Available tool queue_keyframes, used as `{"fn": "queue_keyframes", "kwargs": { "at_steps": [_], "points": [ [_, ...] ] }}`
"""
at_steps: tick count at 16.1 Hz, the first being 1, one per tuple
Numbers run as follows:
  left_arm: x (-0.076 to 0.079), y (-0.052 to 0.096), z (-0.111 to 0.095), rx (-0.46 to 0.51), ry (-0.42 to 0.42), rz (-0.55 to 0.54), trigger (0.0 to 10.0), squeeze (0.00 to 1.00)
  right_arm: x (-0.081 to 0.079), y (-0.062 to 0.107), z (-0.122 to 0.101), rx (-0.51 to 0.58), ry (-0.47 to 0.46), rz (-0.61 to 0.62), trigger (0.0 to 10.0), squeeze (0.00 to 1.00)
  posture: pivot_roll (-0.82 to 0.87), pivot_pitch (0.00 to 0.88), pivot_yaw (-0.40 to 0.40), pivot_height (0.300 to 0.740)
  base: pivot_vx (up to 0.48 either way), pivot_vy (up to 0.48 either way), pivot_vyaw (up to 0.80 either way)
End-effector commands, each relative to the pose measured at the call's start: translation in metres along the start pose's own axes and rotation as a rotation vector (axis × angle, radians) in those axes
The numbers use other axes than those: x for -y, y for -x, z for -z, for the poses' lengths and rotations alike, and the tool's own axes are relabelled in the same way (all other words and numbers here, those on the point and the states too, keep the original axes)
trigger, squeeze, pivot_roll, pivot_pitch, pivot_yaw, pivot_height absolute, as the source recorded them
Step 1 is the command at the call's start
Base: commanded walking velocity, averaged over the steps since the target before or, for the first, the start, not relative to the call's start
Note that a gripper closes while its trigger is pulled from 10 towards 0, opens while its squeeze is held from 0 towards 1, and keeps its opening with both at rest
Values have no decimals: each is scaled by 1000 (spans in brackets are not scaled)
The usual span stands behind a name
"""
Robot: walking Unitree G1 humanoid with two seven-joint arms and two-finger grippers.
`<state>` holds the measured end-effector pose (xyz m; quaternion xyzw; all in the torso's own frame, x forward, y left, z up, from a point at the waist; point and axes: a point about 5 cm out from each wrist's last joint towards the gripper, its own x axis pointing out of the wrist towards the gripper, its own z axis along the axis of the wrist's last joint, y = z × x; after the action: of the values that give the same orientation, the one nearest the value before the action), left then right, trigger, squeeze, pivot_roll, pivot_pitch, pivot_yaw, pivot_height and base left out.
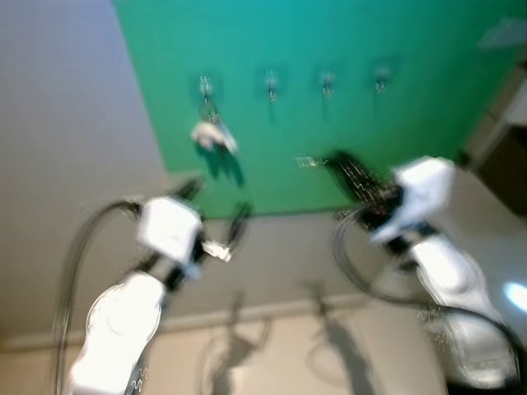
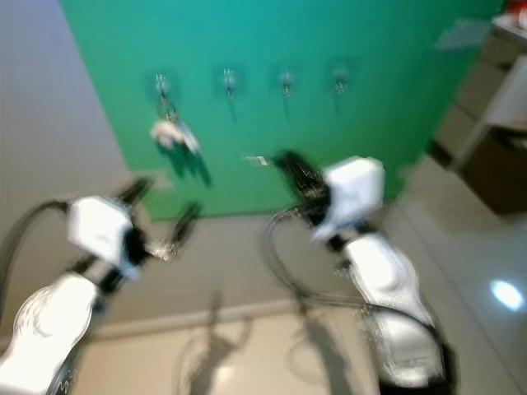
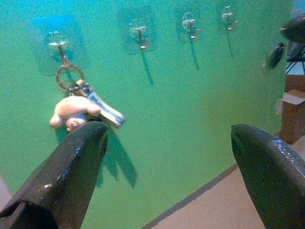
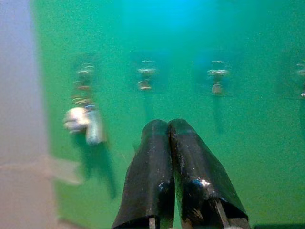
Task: Hang keys on a hook
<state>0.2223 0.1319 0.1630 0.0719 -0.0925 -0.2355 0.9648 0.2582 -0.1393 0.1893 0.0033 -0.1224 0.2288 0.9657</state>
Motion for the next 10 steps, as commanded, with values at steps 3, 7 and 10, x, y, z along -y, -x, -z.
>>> {"fn": "queue_keyframes", "kwargs": {
  "at_steps": [3,7,10],
  "points": [
    [-8,4,-2,-2,-26,-20,10000,0,-9,-9,-8,36,-30,-40,10000,0,44,0,4,740,415,0,0],
    [-6,5,-5,7,-6,-2,10000,0,-9,-10,-10,38,-49,-46,10000,0,44,0,2,740,308,0,0],
    [-3,7,-6,5,-4,10,10000,0,-10,-10,-11,37,-60,-57,10000,0,46,0,-4,740,0,0,0]
  ]
}}
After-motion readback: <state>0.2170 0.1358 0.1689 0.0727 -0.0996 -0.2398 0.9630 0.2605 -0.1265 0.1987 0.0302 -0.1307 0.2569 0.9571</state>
